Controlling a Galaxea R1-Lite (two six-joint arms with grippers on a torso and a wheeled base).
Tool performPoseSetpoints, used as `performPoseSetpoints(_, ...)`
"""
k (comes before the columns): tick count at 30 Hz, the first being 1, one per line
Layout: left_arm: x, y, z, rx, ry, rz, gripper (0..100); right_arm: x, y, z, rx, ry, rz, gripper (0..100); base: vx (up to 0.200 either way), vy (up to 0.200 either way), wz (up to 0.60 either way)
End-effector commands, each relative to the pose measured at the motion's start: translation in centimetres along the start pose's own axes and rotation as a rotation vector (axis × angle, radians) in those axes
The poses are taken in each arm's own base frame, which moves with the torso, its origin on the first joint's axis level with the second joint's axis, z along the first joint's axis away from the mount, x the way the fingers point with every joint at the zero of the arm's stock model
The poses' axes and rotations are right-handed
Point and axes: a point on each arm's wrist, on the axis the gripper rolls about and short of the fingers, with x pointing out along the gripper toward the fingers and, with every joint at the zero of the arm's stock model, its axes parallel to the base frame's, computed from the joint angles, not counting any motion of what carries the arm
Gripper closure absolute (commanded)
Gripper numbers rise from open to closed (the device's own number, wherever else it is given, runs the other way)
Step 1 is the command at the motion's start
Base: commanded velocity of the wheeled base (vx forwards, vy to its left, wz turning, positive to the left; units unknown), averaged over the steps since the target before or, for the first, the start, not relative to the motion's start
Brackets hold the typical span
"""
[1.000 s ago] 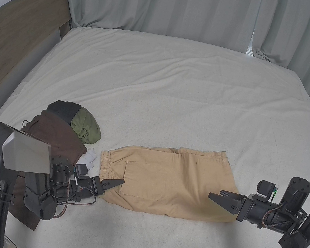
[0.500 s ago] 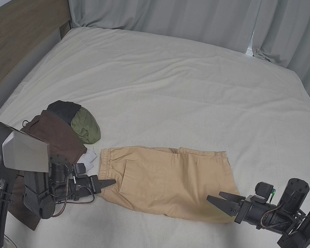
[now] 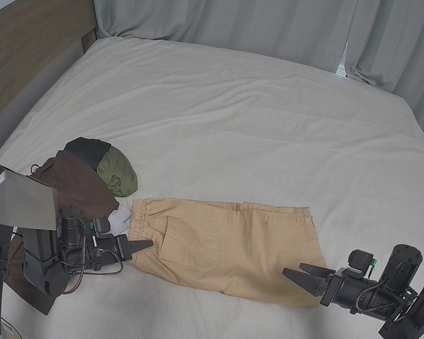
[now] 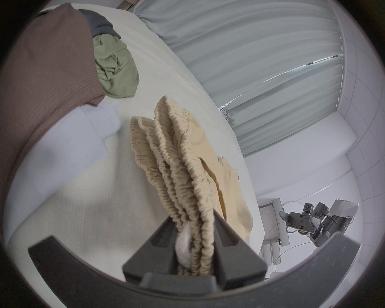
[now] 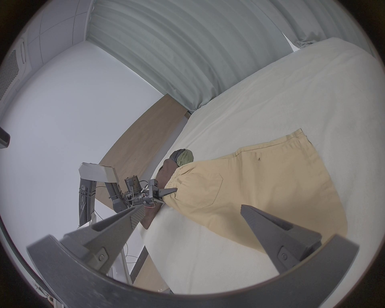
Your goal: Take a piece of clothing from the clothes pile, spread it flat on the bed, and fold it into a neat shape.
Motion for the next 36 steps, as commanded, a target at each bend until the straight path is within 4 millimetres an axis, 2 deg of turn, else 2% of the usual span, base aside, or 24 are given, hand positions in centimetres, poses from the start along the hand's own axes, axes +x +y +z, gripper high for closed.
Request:
performPoseSetpoints(1,-0.7,-0.4,0.6,0.017,-0.022,0.0,100,0.0,-0.1,-0.1,0.0,0.004,-0.002,0,0.0,0.0,0.0)
performPoseSetpoints(14,-4.1,-2.0,1.2,0.067,-0.04,0.021,100,0.3,-0.4,-0.8,-0.019,0.031,-0.011,0,0.0,0.0,0.0)
performPoseSetpoints(20,-5.0,-1.3,1.3,0.127,-0.046,0.054,100,0.3,-0.4,-0.9,-0.016,0.037,-0.012,0,0.0,0.0,0.0)
performPoseSetpoints(30,-7.9,-1.1,1.6,0.159,-0.053,0.084,100,0.4,-0.2,-1.0,-0.016,0.044,-0.005,0,0.0,0.0,0.0)
performPoseSetpoints(36,-9.4,-0.2,1.7,0.21,-0.065,0.127,100,0.6,-0.4,-1.4,-0.007,0.061,-0.008,0,0.0,0.0,0.0)
